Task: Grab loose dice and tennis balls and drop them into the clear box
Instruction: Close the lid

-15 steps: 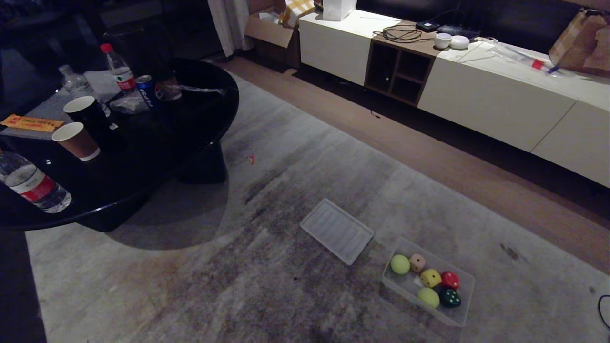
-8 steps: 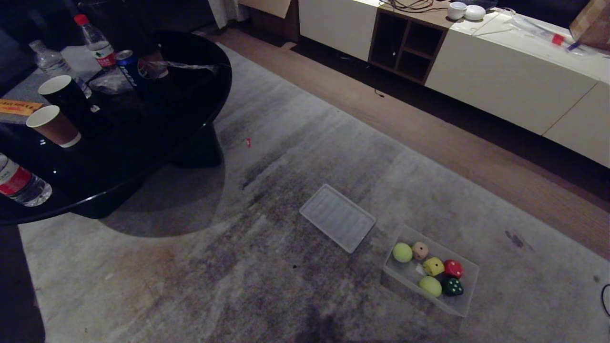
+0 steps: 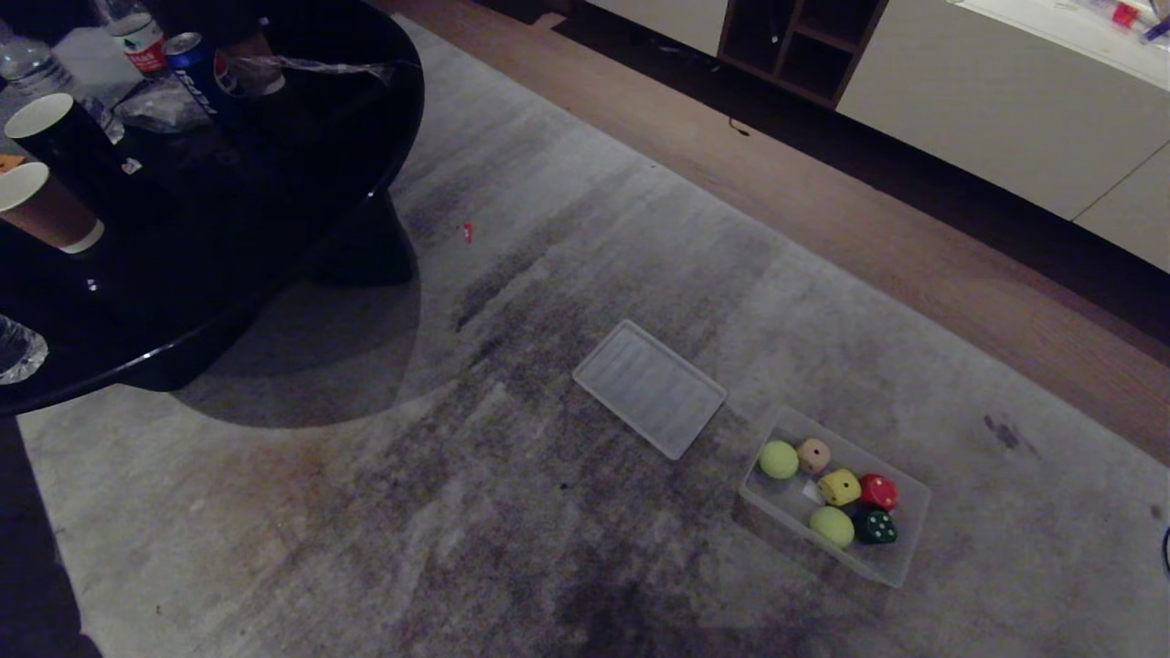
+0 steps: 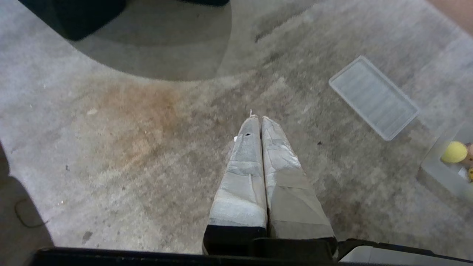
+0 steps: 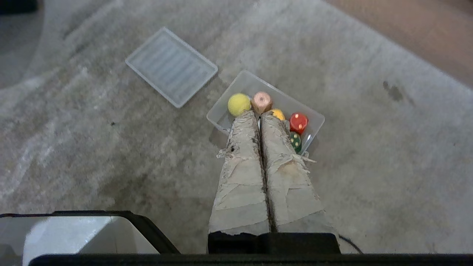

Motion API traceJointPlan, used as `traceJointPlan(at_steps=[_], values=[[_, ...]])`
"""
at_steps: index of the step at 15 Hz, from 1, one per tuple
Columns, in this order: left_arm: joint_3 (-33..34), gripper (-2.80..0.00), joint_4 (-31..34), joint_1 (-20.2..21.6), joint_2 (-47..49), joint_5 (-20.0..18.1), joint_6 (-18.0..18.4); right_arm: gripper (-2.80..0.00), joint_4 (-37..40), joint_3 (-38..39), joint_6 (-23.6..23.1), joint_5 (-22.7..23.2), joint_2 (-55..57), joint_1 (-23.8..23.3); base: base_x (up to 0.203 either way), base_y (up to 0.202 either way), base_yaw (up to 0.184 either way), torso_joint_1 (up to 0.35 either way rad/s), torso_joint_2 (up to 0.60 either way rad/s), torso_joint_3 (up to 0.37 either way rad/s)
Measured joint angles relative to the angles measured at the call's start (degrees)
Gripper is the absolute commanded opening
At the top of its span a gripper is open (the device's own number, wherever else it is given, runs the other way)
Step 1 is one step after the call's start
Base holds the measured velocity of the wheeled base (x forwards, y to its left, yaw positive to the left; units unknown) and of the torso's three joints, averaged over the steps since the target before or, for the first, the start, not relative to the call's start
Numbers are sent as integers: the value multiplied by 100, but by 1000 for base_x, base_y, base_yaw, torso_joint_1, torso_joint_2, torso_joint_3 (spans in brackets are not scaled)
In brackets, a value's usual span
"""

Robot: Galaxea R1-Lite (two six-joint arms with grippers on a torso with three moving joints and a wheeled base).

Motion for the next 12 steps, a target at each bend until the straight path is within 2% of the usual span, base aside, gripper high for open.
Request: traceJointPlan(at_steps=[12], values=[[0, -280, 0, 0, 0, 0, 4, -280, 0, 0, -25, 18, 0, 0, 0, 0, 0, 3, 2, -199]])
